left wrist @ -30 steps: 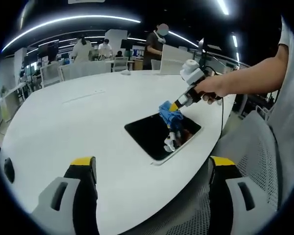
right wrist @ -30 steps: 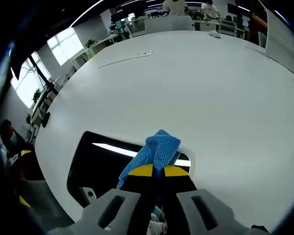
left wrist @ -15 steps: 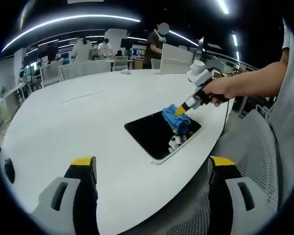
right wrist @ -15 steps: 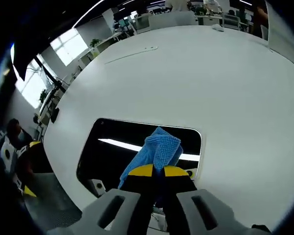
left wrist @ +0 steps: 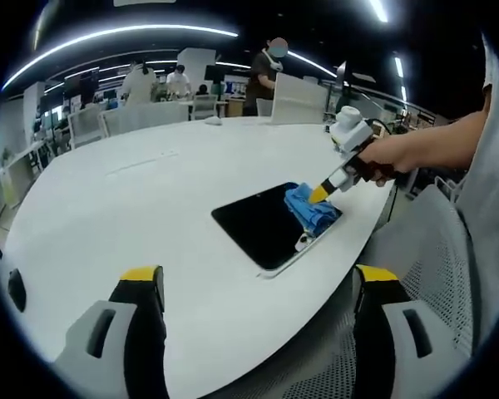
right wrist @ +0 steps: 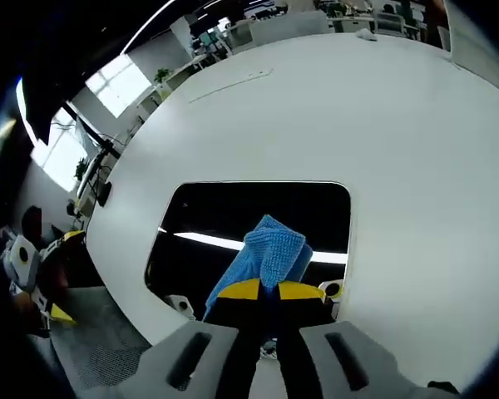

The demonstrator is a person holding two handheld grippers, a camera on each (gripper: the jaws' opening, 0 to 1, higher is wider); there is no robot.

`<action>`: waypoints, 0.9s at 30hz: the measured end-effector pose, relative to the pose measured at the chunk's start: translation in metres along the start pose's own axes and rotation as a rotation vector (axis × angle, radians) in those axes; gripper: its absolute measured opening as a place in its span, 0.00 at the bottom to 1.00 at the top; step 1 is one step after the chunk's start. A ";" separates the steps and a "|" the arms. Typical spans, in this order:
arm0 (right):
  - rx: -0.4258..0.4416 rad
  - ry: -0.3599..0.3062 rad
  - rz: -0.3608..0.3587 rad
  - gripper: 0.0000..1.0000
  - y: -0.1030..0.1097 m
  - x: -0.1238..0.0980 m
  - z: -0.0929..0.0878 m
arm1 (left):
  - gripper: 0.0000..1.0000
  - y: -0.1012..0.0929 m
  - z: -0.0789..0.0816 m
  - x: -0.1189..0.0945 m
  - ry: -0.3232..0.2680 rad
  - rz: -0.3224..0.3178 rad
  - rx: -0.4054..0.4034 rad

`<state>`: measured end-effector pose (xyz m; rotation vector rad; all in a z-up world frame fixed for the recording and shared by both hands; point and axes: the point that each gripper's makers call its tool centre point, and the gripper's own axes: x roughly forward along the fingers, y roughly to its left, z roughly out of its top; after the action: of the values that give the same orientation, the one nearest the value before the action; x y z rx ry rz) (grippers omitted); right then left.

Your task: Wipe the mirror surface with the cleaning cloth until all visible marks leave the cleaned area.

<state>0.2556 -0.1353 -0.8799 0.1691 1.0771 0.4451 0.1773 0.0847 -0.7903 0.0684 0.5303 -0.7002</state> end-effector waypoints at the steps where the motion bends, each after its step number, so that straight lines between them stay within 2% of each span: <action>1: 0.002 0.000 0.002 0.00 0.001 -0.001 -0.001 | 0.94 0.000 0.000 0.000 0.000 0.000 0.000; 16: -0.015 0.024 0.023 0.00 0.011 -0.014 -0.022 | 0.94 -0.001 0.002 -0.001 -0.003 0.000 -0.001; 22: -0.004 0.042 0.038 0.00 0.011 -0.017 -0.032 | 0.94 0.000 0.002 -0.001 -0.003 0.001 -0.001; 27: 0.013 0.036 0.043 0.00 0.013 -0.020 -0.034 | 0.94 -0.001 0.001 -0.001 0.000 0.001 -0.001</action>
<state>0.2143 -0.1349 -0.8757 0.1970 1.1140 0.4815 0.1771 0.0843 -0.7886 0.0674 0.5306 -0.6990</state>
